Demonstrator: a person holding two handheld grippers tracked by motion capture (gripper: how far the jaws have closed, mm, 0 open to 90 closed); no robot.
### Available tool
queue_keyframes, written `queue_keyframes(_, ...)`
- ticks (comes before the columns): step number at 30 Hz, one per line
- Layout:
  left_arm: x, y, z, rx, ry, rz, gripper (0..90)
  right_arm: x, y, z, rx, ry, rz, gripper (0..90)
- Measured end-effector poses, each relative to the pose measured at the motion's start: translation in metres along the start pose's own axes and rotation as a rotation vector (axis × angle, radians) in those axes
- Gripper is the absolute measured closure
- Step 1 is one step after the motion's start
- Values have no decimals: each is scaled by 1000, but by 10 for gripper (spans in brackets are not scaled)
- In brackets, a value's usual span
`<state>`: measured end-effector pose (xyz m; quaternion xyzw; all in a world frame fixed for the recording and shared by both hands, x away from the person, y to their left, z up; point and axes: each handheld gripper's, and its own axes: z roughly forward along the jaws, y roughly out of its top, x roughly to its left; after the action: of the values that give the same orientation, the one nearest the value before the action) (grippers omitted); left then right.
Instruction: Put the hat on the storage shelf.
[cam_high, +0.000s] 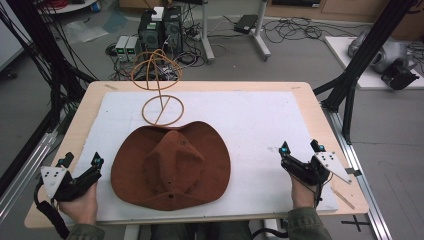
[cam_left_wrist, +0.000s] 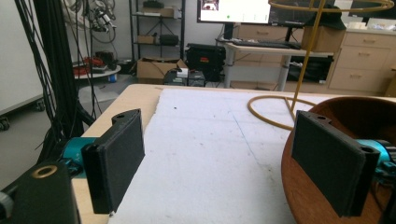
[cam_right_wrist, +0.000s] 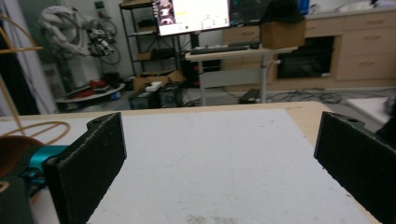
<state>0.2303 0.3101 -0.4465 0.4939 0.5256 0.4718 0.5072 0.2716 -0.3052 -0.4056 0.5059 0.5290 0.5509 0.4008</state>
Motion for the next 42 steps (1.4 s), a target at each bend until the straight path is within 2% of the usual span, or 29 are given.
queue_keyframes(1, 0, 1, 0, -4, 1, -2, 178, 0, 0, 0, 0, 0, 0, 14)
queue_keyframes(2, 1, 1, -1, -6, 3, -3, 178, 1, 4, 5, 19, 43, 3, 14)
queue_keyframes(3, 1, 1, -1, -8, 3, -5, 178, 1, 4, 5, 19, 43, 3, 14)
queue_keyframes(4, 1, 1, -1, -10, 5, -6, 178, 4, 7, 10, 34, 91, -13, 14)
queue_keyframes(5, 2, 1, -1, -9, 4, -8, 178, 4, 7, 10, 34, 91, -13, 14)
queue_keyframes(8, 3, 1, -1, -15, -6, -17, 176, 10, 16, 16, 23, 175, -51, 14)
queue_keyframes(10, 2, 1, -1, -14, -9, -16, 175, 15, 22, 22, 14, 270, -85, 14)
queue_keyframes(11, 2, 1, -1, -17, -9, -18, 175, 20, 28, 31, 16, 402, -131, 14)
queue_keyframes(12, 2, 2, -1, -17, -10, -19, 175, 20, 28, 31, 16, 402, -131, 14)
queue_keyframes(13, 2, 2, -1, -17, -11, -19, 175, 22, 30, 36, 39, 469, -144, 14)
queue_keyframes(15, 2, 2, -1, -18, -12, -17, 175, 32, 33, 46, 89, 558, -173, 14)
queue_keyframes(16, 2, 2, -1, -18, -10, -15, 175, 35, 34, 48, 102, 585, -181, 14)
queue_keyframes(17, 2, 2, -1, -19, -8, -15, 175, 45, 35, 54, 124, 632, -206, 14)
queue_keyframes(18, 2, 2, -1, -16, -10, -16, 175, 45, 35, 54, 124, 632, -206, 14)
queue_keyframes(19, 3, 2, -1, -14, -9, -15, 175, 53, 36, 59, 133, 670, -222, 14)
queue_keyframes(21, 3, 2, -1, -18, -7, -20, 175, 57, 36, 60, 137, 678, -229, 14)
queue_keyframes(22, 3, 2, -1, -18, -7, -19, 175, 64, 36, 63, 145, 701, -235, 14)
queue_keyframes(32, 6, 3, -2, -27, -1, -36, 176, 95, 30, 76, 174, 767, -251, 14)
queue_keyframes(33, 6, 3, -2, -28, -1, -37, 176, 103, 27, 79, 182, 788, -257, 14)
queue_keyframes(35, 6, 3, -2, -28, -2, -37, 176, 107, 26, 80, 184, 795, -264, 14)
queue_keyframes(36, 6, 3, -2, -26, -3, -36, 176, 117, 22, 82, 205, 821, -274, 14)
queue_keyframes(37, 6, 3, -2, -29, -3, -39, 176, 117, 22, 82, 205, 821, -274, 14)
queue_keyframes(38, 6, 3, -2, -28, -4, -41, 176, 127, 16, 85, 224, 846, -291, 14)
queue_keyframes(39, 6, 3, -2, -28, -6, -43, 176, 127, 16, 85, 224, 846, -291, 14)
queue_keyframes(42, 7, 3, -3, -28, -11, -51, 176, 141, 7, 90, 251, 878, -305, 14)
